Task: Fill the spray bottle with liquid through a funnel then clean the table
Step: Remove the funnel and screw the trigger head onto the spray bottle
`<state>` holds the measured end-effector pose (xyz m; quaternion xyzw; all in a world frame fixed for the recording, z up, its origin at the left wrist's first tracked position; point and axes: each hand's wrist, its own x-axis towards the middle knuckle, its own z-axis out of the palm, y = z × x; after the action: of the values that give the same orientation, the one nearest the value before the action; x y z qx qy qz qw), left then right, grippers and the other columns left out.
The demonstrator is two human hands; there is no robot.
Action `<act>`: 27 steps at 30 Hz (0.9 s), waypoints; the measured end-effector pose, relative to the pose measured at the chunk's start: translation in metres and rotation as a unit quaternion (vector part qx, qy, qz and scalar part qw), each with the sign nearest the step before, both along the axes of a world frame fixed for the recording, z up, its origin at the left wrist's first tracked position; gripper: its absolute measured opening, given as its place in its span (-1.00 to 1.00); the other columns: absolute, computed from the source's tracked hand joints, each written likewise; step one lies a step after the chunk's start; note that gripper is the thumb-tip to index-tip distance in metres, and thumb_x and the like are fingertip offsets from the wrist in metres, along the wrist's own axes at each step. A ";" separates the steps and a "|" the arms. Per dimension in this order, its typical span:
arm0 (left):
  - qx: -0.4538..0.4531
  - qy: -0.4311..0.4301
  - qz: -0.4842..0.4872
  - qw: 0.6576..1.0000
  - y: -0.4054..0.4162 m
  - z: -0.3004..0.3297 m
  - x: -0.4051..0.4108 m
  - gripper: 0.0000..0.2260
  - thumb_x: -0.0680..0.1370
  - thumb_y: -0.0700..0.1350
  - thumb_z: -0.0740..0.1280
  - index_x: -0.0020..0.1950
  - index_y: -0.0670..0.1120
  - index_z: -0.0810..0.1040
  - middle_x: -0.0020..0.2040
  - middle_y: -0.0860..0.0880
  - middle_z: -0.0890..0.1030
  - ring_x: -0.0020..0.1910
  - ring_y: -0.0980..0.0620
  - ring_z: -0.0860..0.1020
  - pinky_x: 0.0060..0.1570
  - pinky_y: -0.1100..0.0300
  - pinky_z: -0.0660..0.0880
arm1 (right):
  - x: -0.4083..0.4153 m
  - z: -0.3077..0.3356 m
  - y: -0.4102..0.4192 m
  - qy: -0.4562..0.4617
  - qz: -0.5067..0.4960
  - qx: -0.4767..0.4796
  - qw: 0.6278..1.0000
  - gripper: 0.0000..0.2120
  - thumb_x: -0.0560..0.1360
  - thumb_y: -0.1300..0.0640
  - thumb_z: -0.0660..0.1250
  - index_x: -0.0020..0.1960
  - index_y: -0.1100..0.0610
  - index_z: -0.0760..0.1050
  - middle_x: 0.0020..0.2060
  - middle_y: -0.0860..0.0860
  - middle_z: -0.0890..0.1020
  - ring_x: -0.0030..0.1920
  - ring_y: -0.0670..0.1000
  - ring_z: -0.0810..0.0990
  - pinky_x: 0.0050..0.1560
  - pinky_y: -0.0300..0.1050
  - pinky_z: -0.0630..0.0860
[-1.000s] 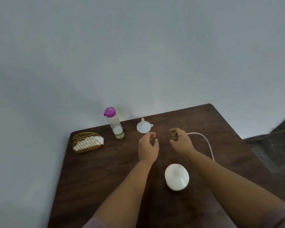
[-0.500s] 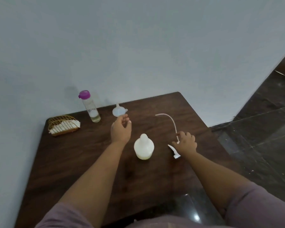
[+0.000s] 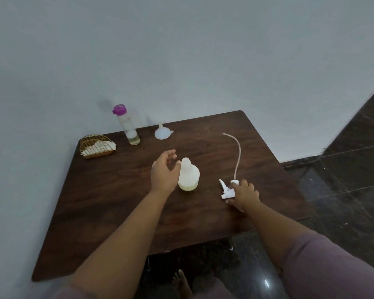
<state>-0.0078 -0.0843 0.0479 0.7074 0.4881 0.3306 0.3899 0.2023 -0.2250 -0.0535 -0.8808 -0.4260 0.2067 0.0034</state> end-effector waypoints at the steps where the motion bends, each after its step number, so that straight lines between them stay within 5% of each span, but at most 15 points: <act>1: -0.002 0.000 0.001 1.000 -0.004 -0.003 -0.004 -0.68 0.53 -0.16 0.38 0.29 0.00 0.52 0.03 0.17 0.57 0.21 0.08 0.53 0.27 0.00 0.49 | -0.003 -0.001 -0.004 0.006 -0.007 0.012 1.000 -0.43 0.40 -0.24 0.37 0.33 -0.10 0.32 0.26 0.04 0.33 0.29 0.12 0.31 0.23 0.08 0.34; 12: -0.005 0.037 0.005 0.999 -0.037 -0.006 -0.009 -0.65 0.54 -0.13 0.37 0.33 0.01 0.47 0.03 0.18 0.57 0.23 0.03 0.50 0.26 -0.01 0.48 | -0.028 0.050 0.006 0.180 -0.085 0.252 0.947 -0.49 0.35 -0.23 0.45 0.16 0.01 0.44 0.00 0.03 0.34 0.06 0.09 0.48 0.11 -0.07 0.48; 18: -0.054 -0.023 0.062 0.996 -0.040 0.010 -0.006 -0.70 0.59 -0.04 0.32 0.31 -0.01 0.46 0.02 0.12 0.57 0.12 0.08 0.53 0.18 0.14 0.48 | -0.034 0.119 0.009 0.022 -0.046 0.437 0.898 -0.68 0.50 -0.26 0.23 -0.12 0.00 0.46 -0.29 -0.03 0.44 -0.27 0.00 0.49 -0.38 -0.18 0.34; 22: -0.136 -0.069 0.139 0.979 -0.026 0.027 -0.011 -0.67 0.62 0.06 0.24 0.35 -0.01 0.42 0.03 0.10 0.51 0.08 0.08 0.49 0.08 0.16 0.42 | -0.036 0.155 0.008 -0.060 0.051 0.467 0.881 -0.73 0.43 -0.22 0.38 -0.16 -0.02 0.51 -0.33 -0.06 0.43 -0.40 -0.03 0.45 -0.45 -0.16 0.41; 27: -0.123 -0.015 0.125 0.984 -0.007 0.036 -0.014 -0.61 0.61 -0.01 0.28 0.42 -0.02 0.35 0.22 0.01 0.54 0.13 0.06 0.49 0.10 0.15 0.44 | -0.038 0.178 0.007 -0.107 0.175 0.489 0.848 -0.71 0.35 -0.15 0.43 -0.29 0.06 0.50 -0.41 -0.04 0.39 -0.43 0.00 0.34 -0.49 -0.19 0.24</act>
<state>-0.0216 -0.0910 0.0840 0.5824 0.6036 0.3253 0.4367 0.1639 -0.2184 0.1245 -0.6924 -0.6171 -0.1268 0.3516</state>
